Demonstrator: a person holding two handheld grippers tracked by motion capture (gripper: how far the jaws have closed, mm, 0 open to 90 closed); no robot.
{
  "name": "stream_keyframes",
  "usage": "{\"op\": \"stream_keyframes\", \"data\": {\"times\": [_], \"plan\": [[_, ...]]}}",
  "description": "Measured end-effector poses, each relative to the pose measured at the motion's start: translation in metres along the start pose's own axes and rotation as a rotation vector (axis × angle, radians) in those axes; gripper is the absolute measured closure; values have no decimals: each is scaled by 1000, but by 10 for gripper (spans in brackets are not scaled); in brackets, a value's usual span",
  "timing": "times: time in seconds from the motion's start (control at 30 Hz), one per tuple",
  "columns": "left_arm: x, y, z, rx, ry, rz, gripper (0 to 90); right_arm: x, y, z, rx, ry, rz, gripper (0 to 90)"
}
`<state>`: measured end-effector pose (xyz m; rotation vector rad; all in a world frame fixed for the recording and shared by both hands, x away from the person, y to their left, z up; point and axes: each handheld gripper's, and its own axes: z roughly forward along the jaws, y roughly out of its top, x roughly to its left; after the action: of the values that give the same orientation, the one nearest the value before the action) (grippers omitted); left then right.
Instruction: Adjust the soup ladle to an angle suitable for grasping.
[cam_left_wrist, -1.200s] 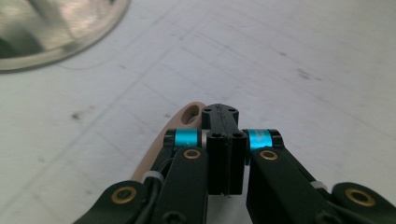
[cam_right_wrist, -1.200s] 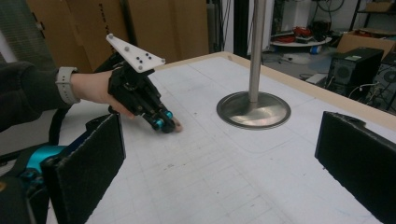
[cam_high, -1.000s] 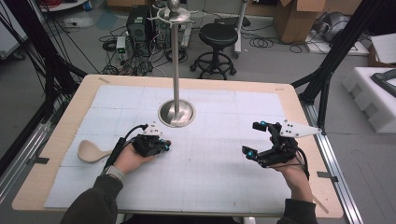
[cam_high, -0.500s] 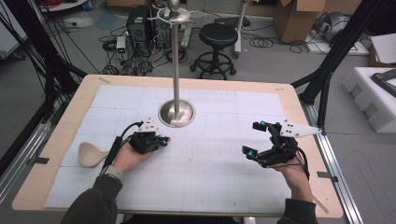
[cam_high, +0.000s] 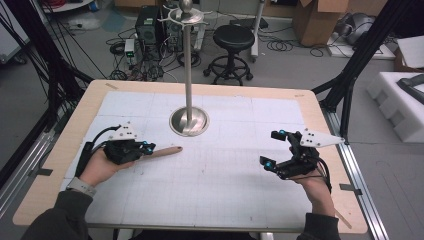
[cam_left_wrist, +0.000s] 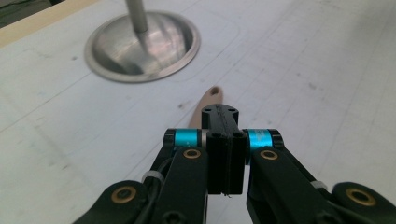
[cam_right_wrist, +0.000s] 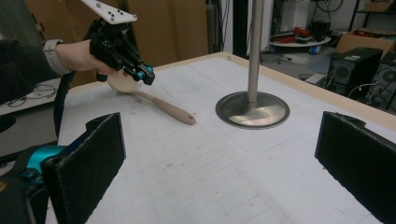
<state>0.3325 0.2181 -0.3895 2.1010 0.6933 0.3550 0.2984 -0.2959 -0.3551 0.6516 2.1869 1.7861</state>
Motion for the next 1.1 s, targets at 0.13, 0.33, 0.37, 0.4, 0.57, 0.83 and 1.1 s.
{"op": "stream_keyframes", "data": {"times": [0.13,0.33,0.37,0.4,0.57,0.83,1.1], "plan": [[11,-9,-5,68,19,12,897,0,0,1,8,0,-3,6],[22,-18,-12,95,33,-1,897,0,0,1,8,-2,0,6],[25,-18,-13,104,30,-3,897,0,-1,1,9,-2,-2,6],[28,-19,-14,110,14,-2,897,0,-1,2,9,-1,-2,6],[37,-15,-19,116,-25,17,877,-1,-1,1,9,-2,-3,6],[38,-12,-23,142,-153,116,508,0,-1,1,11,0,-1,6],[40,0,-23,361,-140,227,269,-1,-1,3,20,-1,-2,6]]}}
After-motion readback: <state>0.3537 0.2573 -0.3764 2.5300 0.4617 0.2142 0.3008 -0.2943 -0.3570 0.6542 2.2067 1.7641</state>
